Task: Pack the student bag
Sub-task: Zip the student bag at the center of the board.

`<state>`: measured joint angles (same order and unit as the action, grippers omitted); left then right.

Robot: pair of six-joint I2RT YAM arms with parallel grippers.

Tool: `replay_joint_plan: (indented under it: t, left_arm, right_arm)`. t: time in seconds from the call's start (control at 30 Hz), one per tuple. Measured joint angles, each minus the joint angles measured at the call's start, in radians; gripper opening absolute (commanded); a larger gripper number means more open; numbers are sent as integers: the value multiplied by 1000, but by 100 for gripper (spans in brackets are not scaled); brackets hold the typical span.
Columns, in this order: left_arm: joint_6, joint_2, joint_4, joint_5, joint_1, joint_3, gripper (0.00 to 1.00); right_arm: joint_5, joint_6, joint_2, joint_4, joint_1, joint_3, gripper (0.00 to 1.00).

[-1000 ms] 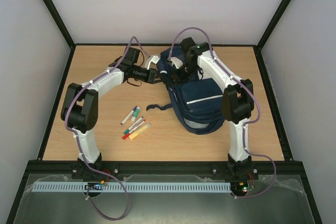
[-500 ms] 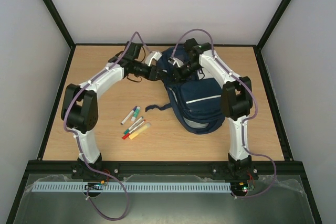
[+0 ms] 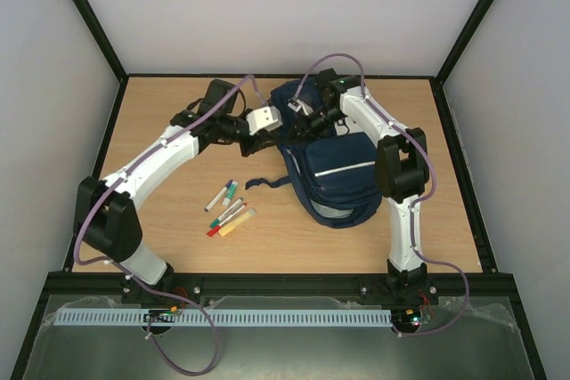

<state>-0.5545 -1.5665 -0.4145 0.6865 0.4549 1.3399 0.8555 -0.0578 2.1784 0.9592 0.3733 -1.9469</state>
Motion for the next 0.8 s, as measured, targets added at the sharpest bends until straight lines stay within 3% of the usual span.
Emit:
replay_joint_plan:
  t: [0.33,0.53,0.8]
  left_arm:
    - [-304,-98,-69,-59,31,0,29]
    - [-370,-126,-24,-101,64,-7,32]
    - [-385,-154,68,-150,87,-40,29]
  right_arm:
    - [35,13,-2,-23,-1,27,1]
    - [46,18,-5,-29,-3,36,1]
    - [74,21,-8,-43,-6,60,1]
